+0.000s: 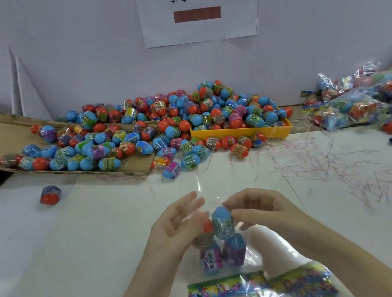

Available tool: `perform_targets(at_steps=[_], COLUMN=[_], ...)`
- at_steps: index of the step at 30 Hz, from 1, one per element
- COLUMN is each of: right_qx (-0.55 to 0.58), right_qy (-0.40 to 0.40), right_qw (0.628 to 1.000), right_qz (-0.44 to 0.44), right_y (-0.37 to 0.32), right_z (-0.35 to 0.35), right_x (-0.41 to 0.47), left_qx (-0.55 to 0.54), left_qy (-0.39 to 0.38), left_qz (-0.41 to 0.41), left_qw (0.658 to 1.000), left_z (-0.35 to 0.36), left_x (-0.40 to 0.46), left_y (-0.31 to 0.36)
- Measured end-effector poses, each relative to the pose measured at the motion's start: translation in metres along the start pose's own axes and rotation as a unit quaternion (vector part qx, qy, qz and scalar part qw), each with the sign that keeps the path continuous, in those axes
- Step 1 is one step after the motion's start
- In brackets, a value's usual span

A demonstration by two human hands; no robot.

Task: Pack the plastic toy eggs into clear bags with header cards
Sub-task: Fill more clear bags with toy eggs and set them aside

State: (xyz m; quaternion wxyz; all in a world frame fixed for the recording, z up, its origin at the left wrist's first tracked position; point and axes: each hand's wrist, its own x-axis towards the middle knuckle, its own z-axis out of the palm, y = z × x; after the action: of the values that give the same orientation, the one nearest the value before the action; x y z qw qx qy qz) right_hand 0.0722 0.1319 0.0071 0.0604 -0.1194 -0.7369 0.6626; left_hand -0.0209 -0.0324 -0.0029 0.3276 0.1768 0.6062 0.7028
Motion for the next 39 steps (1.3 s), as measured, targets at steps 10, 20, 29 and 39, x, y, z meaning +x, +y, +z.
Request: perform_targets(at_steps=[10,20,29,39], right_qx=[-0.020,0.019,0.004,0.051], right_qy=[0.003,0.001,0.074,0.090], right_qw=[0.999,0.999,0.997,0.994], right_qz=[0.040,0.044,0.010,-0.020], right_y=[-0.003,-0.004,-0.006,-0.007], right_z=[0.016,0.001,0.006,0.004], right_x=[-0.002,-0.008,-0.007,-0.009], left_qx=[0.011,0.010,0.038,0.026], left_qy=[-0.002,-0.014,-0.035,-0.005], left_qz=[0.010,-0.007,-0.021,-0.003], left_qw=[1.000,1.000,0.998,1.000], left_z=[0.007,0.001,-0.002,-0.005], left_x=[-0.003,-0.004,-0.003,-0.007], left_y=[-0.005,-0.006,-0.004,-0.002])
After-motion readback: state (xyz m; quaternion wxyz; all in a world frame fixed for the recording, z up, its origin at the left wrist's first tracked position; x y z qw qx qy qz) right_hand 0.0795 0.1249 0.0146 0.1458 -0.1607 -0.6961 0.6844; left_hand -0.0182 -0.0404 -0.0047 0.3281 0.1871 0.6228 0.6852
